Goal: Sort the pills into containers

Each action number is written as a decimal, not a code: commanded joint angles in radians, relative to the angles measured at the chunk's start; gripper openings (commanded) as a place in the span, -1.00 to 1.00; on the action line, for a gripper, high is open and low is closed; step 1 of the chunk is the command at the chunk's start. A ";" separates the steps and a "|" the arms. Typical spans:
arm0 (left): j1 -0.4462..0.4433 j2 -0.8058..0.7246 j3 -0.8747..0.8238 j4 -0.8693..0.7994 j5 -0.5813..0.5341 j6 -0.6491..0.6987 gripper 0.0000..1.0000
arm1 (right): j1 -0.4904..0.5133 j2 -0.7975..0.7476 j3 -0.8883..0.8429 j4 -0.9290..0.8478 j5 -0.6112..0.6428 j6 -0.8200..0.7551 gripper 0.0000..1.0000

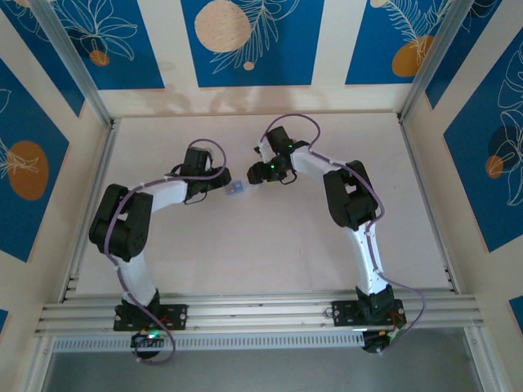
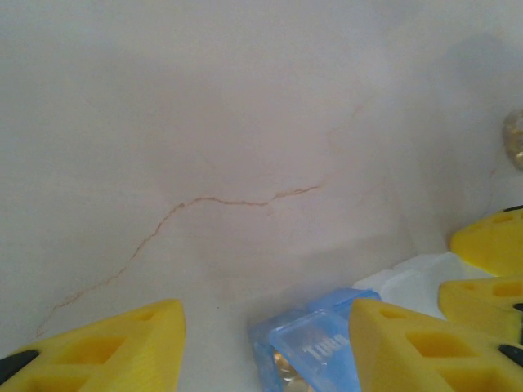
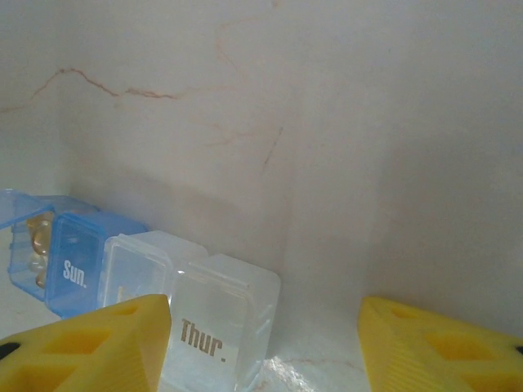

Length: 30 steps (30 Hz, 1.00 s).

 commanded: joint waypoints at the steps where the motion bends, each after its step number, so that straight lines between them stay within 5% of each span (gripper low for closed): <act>1: 0.013 0.021 0.033 -0.034 -0.010 0.014 0.10 | 0.007 0.020 0.027 -0.031 -0.003 -0.015 0.25; 30: -0.015 0.058 -0.050 -0.015 0.031 0.026 -0.03 | 0.015 0.047 0.067 -0.065 0.007 -0.014 0.25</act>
